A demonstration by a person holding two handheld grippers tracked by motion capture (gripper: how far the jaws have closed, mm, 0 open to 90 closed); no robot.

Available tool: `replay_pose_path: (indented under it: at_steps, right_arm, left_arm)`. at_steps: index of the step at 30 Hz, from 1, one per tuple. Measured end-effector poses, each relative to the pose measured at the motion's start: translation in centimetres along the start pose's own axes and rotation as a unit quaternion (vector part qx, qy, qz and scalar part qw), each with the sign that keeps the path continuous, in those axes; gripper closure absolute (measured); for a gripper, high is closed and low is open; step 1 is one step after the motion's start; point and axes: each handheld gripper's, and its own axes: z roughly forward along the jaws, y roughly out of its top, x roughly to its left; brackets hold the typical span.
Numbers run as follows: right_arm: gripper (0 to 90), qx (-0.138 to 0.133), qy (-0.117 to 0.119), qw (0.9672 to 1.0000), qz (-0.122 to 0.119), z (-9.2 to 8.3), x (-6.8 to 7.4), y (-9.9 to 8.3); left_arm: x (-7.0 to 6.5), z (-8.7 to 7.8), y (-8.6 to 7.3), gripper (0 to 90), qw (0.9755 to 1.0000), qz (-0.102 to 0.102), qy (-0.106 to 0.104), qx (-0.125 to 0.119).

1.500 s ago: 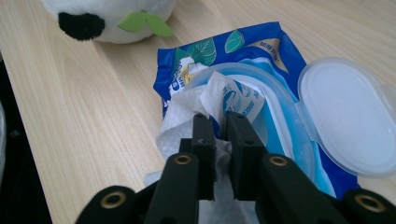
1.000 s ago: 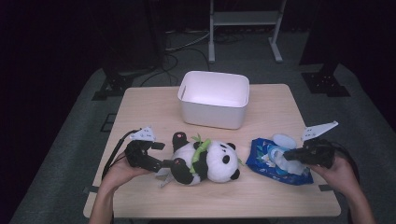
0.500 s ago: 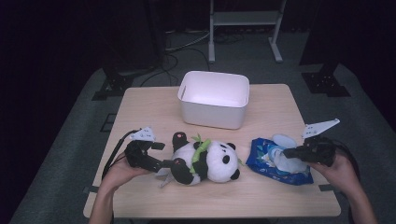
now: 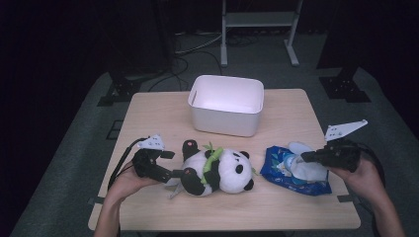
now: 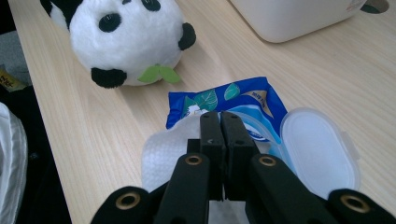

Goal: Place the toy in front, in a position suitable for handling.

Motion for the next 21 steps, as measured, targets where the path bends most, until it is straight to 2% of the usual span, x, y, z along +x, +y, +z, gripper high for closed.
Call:
replay_pose_path:
  at_steps: [14,17,18,19,20,21]
  right_arm:
    - [88.0,-0.010,0.006,0.9994,-0.032,-1.5,0.9,4.0]
    - [88.0,-0.018,0.015,0.9986,-0.048,-1.7,1.5,5.9]
    - [88.0,-0.018,0.015,0.9986,-0.048,-1.7,1.5,5.9]
    - [88.0,-0.018,0.020,0.9980,-0.057,-1.5,1.8,7.0]
    - [88.0,-0.018,0.020,0.9980,-0.057,-1.5,1.8,7.0]
    - [88.0,-0.019,0.026,0.9973,-0.066,-1.2,2.2,8.1]
  left_arm:
    - [0.0,0.0,-0.1,19.1,1.0000,0.001,-0.005,0.000]
    - [-0.1,0.0,0.0,19.1,1.0000,0.003,-0.003,0.001]
    - [-0.1,0.0,0.0,19.1,1.0000,0.003,-0.003,0.001]
    - [-0.1,0.0,0.0,19.1,1.0000,0.006,-0.002,0.003]
    - [-0.1,0.0,0.0,19.1,1.0000,0.006,-0.002,0.003]
    - [-0.1,0.0,0.0,19.2,1.0000,0.006,-0.003,0.003]
